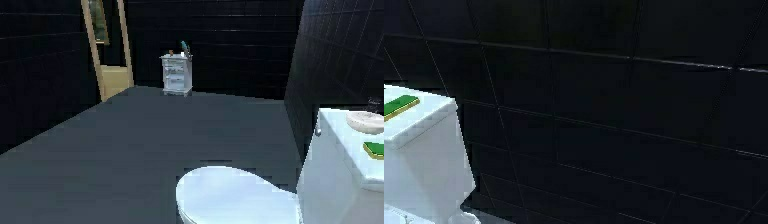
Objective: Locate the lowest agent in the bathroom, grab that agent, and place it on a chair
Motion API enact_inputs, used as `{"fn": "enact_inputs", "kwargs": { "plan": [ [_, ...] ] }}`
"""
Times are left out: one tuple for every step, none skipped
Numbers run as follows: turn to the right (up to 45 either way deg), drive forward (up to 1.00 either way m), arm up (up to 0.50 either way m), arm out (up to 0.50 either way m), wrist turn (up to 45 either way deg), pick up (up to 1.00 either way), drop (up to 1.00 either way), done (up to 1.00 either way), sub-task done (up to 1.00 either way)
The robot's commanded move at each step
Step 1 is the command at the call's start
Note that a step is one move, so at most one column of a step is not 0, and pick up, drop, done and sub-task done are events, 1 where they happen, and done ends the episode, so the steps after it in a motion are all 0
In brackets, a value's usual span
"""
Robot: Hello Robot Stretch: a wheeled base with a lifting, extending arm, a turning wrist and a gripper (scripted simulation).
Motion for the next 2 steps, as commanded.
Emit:
{"fn": "enact_inputs", "kwargs": {
  "plan": [
    [0.0, 0.05, 0.0, 0.0, 0.0, 0.0, 0.0, 0.0, 0.0],
    [-45.0, 0.0, 0.0, 0.0, 0.0, 0.0, 0.0, 0.0, 0.0]
  ]
}}
